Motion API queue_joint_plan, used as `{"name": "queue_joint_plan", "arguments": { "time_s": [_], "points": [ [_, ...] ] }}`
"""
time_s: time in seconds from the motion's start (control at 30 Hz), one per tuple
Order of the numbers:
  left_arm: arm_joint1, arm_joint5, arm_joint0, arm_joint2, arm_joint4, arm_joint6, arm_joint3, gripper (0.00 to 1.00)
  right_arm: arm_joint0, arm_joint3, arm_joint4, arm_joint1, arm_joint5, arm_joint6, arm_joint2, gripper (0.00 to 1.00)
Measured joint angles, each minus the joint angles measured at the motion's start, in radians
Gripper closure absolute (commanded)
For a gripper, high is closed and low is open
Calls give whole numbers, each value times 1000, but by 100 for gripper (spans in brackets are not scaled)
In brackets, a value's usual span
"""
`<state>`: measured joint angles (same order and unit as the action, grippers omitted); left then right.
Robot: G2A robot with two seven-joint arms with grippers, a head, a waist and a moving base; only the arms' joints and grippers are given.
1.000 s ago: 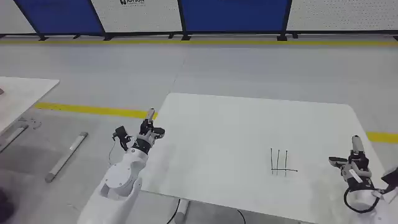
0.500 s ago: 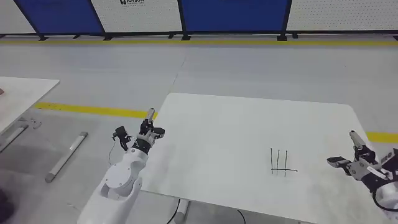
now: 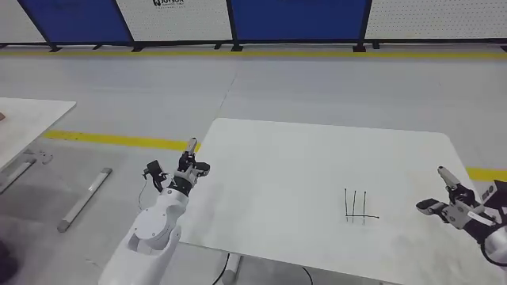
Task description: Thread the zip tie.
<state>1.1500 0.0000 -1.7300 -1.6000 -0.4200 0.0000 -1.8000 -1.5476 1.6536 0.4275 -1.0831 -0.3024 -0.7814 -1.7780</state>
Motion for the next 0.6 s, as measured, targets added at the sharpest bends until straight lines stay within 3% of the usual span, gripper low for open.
{"name": "queue_joint_plan", "arguments": {
  "time_s": [0.1, 0.27, 0.4, 0.5, 0.6],
  "points": [
    [0, 0, 0, 0, 0, 0, 0, 0, 15, 12, -34, 11, -28, -46, 15, 0],
    [0, 0, 0, 0, 0, 0, 0, 0, 108, -120, -104, 52, -38, -397, 12, 0],
    [0, 0, 0, 0, 0, 0, 0, 0, 171, -225, -111, 78, -38, -611, 77, 0],
    [0, 0, 0, 0, 0, 0, 0, 0, 199, -240, -91, 109, -38, -614, 215, 0],
    [0, 0, 0, 0, 0, 0, 0, 0, 224, -260, -98, 128, -38, -608, 254, 0]
  ]
}}
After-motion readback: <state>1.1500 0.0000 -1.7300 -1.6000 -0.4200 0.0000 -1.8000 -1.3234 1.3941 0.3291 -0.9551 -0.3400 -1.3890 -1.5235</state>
